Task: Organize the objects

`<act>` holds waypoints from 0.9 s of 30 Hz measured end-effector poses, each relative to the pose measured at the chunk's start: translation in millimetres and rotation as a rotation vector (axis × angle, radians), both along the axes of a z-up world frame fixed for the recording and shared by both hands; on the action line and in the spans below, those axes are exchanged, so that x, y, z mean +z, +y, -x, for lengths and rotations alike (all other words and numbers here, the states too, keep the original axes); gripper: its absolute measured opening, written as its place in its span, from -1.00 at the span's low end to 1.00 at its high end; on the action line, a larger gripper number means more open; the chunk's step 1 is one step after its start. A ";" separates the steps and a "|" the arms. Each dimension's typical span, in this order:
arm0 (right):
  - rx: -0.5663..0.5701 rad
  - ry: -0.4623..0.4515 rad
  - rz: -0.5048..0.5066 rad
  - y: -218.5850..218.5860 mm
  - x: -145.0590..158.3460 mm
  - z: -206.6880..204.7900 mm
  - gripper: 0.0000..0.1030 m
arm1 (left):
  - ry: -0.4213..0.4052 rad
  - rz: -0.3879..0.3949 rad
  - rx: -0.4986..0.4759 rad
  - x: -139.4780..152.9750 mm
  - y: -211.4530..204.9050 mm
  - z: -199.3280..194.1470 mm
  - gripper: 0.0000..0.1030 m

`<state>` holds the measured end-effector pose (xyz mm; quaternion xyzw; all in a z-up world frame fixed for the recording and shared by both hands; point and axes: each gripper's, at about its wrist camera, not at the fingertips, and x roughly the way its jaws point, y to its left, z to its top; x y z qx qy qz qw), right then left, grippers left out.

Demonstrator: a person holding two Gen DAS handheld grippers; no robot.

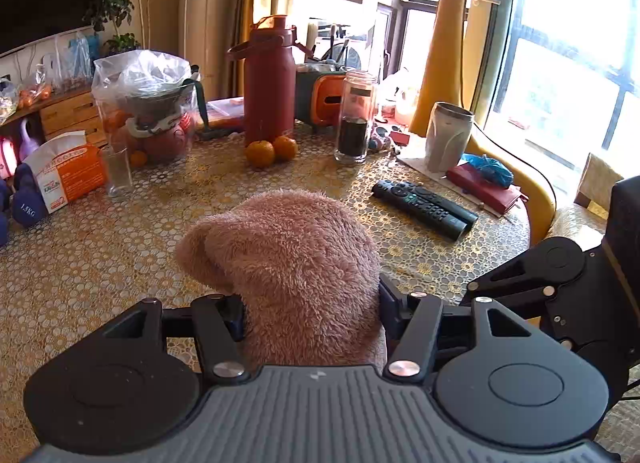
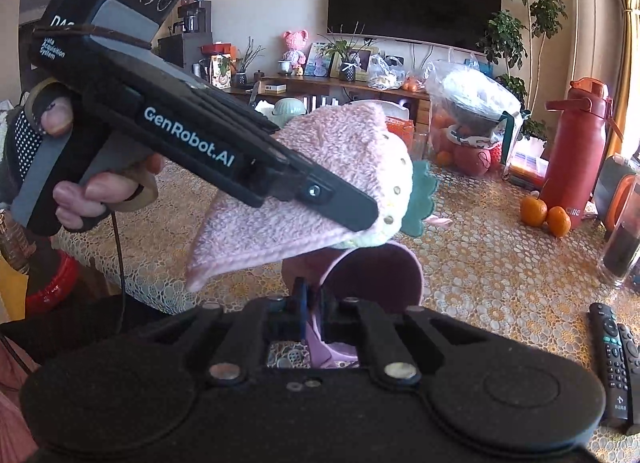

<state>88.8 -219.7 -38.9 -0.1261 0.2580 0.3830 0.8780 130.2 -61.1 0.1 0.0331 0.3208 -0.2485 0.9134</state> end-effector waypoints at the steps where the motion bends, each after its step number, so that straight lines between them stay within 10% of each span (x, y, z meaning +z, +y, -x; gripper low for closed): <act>1: 0.003 -0.002 0.004 0.2 -0.2 0.0 -0.91 | 0.011 0.008 0.011 -2.6 5.4 -0.8 0.15; 14: 0.040 -0.036 0.040 6.6 0.5 3.6 -0.91 | 0.064 -0.070 0.222 -21.8 55.2 -20.0 0.15; 27: 0.086 -0.049 0.075 11.3 0.1 4.3 -0.91 | 0.019 0.043 -0.017 0.1 1.3 -3.1 0.15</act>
